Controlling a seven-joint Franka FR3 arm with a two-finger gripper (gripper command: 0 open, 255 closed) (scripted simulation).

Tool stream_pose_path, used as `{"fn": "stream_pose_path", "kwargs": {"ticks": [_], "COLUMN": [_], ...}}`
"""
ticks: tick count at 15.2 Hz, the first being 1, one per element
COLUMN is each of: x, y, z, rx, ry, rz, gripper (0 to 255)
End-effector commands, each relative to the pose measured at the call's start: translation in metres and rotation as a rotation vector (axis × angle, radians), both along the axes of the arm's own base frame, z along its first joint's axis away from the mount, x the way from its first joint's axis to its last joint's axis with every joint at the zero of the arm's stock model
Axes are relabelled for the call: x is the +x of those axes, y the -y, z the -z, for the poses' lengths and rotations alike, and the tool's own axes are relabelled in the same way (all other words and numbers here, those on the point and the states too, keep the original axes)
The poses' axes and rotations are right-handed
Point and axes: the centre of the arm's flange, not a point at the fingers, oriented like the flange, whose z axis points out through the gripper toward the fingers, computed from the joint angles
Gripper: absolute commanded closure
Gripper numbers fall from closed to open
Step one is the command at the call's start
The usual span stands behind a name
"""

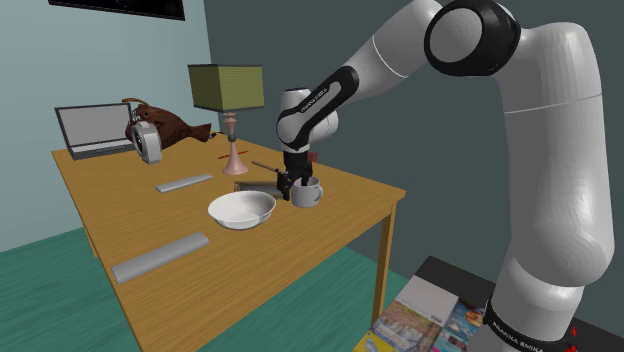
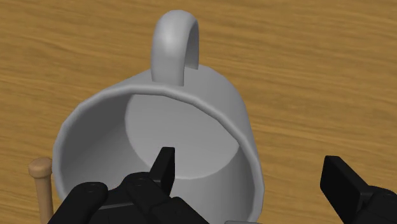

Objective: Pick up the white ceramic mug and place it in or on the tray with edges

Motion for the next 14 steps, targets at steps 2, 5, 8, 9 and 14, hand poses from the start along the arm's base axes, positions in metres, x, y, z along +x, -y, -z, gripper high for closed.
{"fn": "stream_pose_path", "kwargs": {"ticks": [2, 5, 8, 9, 14], "x": [0.0, 0.0, 0.0, 0.0, 0.0], "y": [-0.0001, -0.0001, -0.0001, -0.0001, -0.0001], "z": [0.0009, 0.0008, 0.0008, 0.0008, 0.0008], "rx": [0.0, 0.0, 0.0, 0.0, 0.0], "ry": [0.0, 0.0, 0.0, 0.0, 0.0], "rz": [0.0, 0.0, 0.0, 0.0, 0.0], "gripper": [0, 0, 255, 255, 255]}}
